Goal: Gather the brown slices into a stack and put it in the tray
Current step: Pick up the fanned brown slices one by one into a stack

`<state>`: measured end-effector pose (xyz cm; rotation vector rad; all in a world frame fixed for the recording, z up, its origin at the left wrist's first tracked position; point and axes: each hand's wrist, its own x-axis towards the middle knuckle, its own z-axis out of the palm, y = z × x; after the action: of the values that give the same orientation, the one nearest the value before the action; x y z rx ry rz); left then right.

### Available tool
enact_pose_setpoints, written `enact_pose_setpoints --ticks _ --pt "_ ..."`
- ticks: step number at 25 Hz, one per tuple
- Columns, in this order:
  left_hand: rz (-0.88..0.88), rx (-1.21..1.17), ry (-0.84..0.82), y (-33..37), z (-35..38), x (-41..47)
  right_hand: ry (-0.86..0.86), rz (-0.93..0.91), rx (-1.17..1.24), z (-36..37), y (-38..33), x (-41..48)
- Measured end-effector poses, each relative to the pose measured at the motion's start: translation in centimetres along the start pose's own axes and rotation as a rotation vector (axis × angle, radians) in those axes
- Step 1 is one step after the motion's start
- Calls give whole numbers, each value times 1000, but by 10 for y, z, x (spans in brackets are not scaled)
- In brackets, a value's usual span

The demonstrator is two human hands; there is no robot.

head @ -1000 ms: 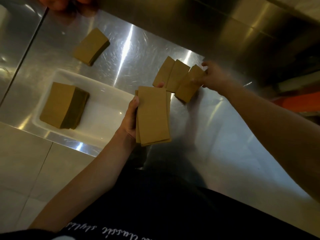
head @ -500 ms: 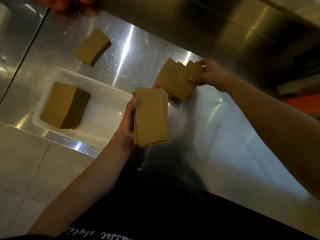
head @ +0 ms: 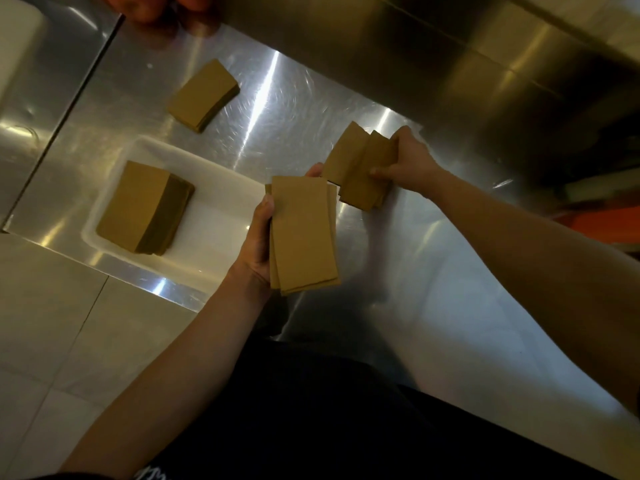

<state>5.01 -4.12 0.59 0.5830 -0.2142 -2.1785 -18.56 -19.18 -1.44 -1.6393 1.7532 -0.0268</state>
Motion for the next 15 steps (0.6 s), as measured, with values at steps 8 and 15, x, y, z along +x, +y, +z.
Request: enact_pose_setpoints --ticks 8,15 --pt "21 -15 -39 1 -1 -6 -173 100 335 -14 -10 -4" --pt "85 -52 -9 7 -3 -20 -141 87 15 10 -39 33"
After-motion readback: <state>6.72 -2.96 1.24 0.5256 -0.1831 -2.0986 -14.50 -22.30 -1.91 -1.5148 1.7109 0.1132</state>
